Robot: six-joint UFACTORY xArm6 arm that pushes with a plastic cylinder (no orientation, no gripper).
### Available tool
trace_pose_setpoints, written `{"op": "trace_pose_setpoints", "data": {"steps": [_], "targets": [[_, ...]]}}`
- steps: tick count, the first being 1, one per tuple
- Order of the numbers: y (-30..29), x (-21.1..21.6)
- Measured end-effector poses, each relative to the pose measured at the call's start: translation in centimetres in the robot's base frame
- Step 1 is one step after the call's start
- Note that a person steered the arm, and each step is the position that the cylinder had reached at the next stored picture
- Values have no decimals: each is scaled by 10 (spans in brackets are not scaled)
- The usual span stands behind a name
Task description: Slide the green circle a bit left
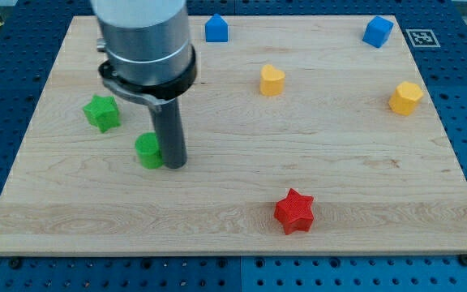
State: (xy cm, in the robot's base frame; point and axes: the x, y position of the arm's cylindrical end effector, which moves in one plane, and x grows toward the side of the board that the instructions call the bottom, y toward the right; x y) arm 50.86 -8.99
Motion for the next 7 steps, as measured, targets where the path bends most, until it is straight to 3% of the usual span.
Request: {"op": "trace_pose_setpoints", "data": {"steps": [4, 5, 6, 7], "targets": [[-93, 3], [-90, 7], [-33, 24], [-26, 24]]}}
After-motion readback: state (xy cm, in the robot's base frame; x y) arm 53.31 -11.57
